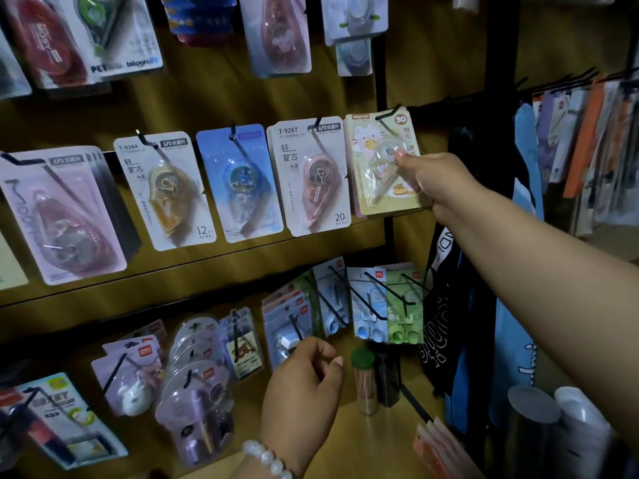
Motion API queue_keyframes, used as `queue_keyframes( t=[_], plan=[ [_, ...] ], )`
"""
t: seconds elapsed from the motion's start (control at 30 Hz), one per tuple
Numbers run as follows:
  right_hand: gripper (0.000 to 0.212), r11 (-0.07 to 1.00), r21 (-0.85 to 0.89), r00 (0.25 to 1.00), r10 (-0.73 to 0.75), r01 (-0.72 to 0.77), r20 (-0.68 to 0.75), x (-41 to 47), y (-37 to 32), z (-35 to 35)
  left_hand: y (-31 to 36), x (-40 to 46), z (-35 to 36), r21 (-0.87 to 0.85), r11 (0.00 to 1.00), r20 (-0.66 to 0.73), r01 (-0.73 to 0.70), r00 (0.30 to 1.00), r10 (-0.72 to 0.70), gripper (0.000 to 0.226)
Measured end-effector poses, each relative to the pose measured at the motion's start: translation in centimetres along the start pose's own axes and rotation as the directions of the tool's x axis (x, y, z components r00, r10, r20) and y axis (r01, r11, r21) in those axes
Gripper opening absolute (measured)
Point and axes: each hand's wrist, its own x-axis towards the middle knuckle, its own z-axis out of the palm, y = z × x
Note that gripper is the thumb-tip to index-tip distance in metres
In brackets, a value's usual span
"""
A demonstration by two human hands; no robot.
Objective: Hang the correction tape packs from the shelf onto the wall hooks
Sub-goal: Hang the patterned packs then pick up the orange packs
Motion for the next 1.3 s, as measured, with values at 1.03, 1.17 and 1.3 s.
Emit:
queue_keyframes(
  t=[1.03,1.17,1.3],
  plan=[
    [0.046,0.683,-0.724,0.958,0.261,-0.095,0.121,-13.3,18.9,-5.7,-4.7,-2.8,5.5,0.281,0.958,0.268,0.060,0.953,-0.138,0.012],
    [0.044,0.611,-0.771,0.940,0.337,-0.177,0.052,-13.3,22.7,-8.1,-6.5,-2.5,8.7,0.318,0.945,0.353,0.070,0.917,-0.187,0.020],
    [0.042,0.500,-0.821,0.883,0.470,-0.275,-0.010,-13.0,26.9,-10.3,-8.7,-1.9,11.9,0.331,0.938,0.414,0.097,0.879,-0.237,0.027]
  ],
)
